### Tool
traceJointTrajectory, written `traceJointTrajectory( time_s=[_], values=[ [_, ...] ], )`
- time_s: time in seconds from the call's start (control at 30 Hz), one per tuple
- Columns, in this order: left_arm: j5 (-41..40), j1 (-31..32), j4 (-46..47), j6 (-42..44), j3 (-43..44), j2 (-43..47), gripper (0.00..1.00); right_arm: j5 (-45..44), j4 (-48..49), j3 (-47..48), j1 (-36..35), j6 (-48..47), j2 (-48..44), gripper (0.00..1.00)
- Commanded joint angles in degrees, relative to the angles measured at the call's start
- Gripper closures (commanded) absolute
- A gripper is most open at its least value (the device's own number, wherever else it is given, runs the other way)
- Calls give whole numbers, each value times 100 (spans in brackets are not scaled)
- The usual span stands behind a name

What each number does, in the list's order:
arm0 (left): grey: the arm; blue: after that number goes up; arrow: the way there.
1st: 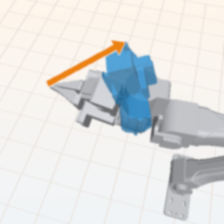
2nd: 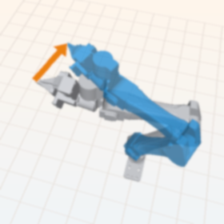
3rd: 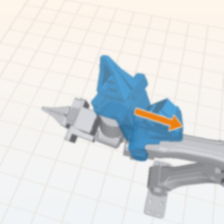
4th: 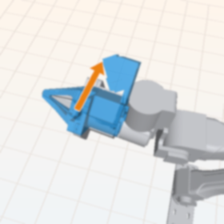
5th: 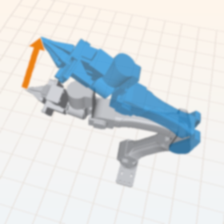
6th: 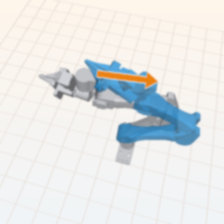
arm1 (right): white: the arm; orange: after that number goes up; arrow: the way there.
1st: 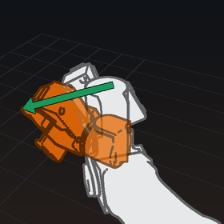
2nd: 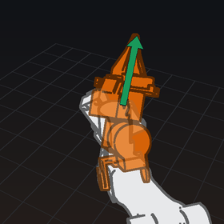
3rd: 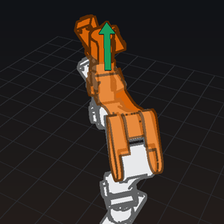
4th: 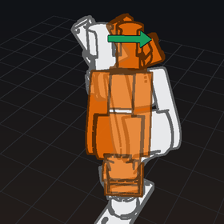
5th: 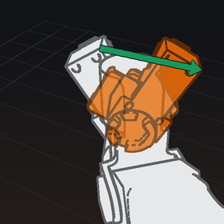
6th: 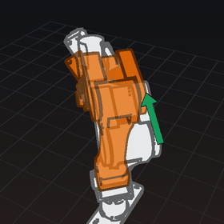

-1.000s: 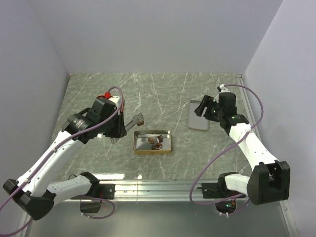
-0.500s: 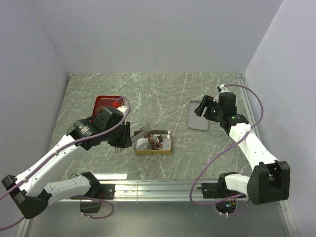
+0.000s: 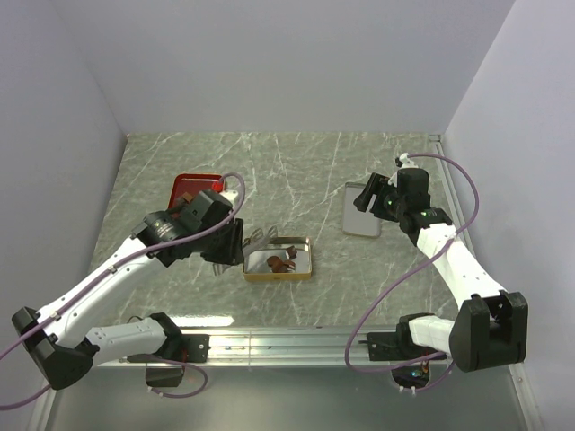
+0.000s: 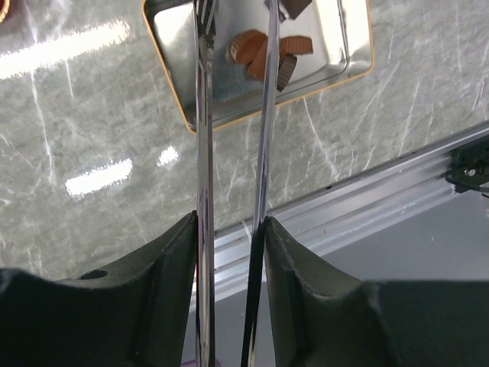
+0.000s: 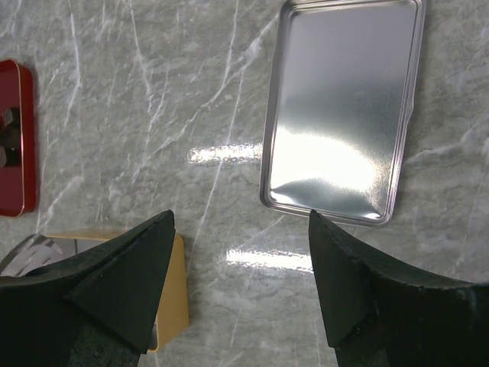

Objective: Pack the chocolate

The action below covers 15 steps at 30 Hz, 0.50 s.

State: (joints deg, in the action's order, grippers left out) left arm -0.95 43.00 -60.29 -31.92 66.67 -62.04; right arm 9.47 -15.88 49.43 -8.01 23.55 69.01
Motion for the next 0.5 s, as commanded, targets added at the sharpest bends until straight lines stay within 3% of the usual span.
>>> traceJointTrajectory(
  time_s=[0.0, 0.3, 0.47],
  values=[
    [-134, 33, 281, 160, 337, -36, 56, -77, 103, 163, -43, -8, 42, 22],
    [-739, -125, 132, 309, 794, -133, 56, -25, 67, 190, -43, -35, 16, 22],
    [-942, -959, 141, 485, 1040, -264, 54, 37, 68, 199, -43, -8, 16, 22]
  ],
)
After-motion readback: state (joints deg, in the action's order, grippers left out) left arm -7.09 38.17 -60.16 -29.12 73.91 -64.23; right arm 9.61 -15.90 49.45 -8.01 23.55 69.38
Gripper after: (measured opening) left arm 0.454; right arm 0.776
